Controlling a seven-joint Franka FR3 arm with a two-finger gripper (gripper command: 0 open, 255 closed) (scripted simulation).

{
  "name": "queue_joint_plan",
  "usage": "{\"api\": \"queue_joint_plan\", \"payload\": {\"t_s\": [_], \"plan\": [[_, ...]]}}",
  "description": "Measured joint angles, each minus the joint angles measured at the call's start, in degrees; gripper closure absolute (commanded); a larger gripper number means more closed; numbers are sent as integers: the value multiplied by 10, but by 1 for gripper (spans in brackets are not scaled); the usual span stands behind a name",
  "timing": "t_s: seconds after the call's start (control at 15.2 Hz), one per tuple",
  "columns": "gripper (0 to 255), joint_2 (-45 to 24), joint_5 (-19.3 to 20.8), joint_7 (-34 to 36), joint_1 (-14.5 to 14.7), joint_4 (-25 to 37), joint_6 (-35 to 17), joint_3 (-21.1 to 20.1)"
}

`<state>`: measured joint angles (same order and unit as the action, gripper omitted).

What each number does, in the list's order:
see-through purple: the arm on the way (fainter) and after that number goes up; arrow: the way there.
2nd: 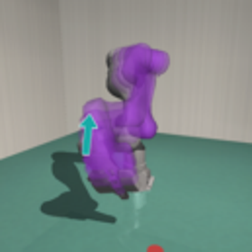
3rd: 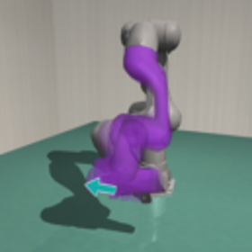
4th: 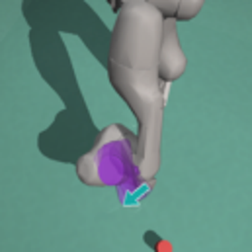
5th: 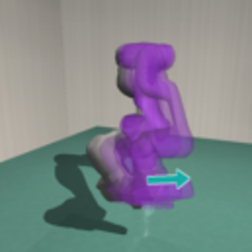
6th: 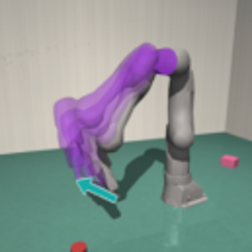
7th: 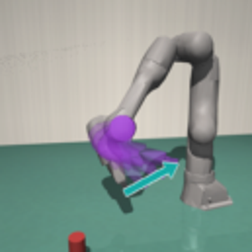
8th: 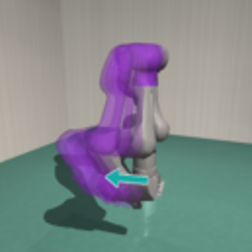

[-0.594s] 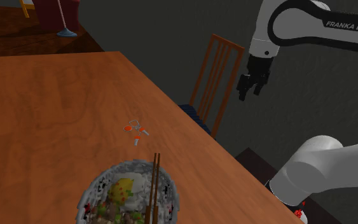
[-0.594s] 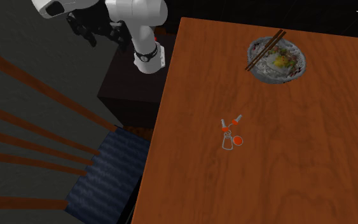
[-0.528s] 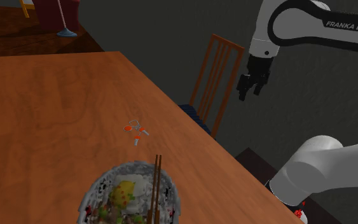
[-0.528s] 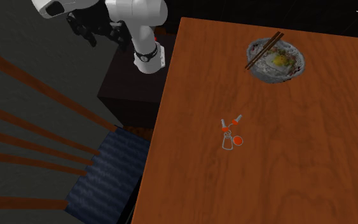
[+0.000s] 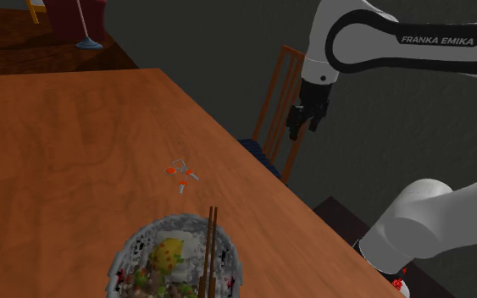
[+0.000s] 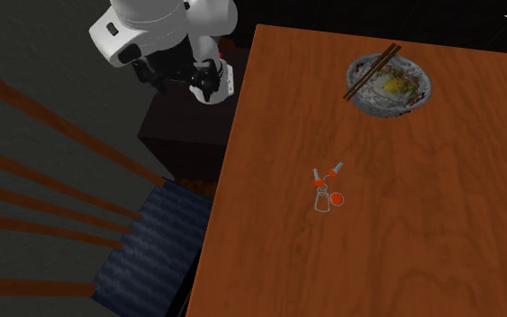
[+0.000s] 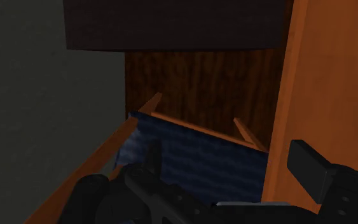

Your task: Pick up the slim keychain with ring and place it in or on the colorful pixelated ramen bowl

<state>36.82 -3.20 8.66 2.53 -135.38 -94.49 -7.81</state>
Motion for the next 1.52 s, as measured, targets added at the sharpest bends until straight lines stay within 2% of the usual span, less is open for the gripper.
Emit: {"api": "queue_joint_plan", "payload": {"t_s": [0.33,0.79,1.19,1.52], "plan": [[0,-68,-24,24,24,26,-59,-43],[0,-171,-34,58,51,78,-137,-100],[0,-266,-17,92,70,152,-179,-146],[0,-350,16,127,90,220,-207,-180]]}}
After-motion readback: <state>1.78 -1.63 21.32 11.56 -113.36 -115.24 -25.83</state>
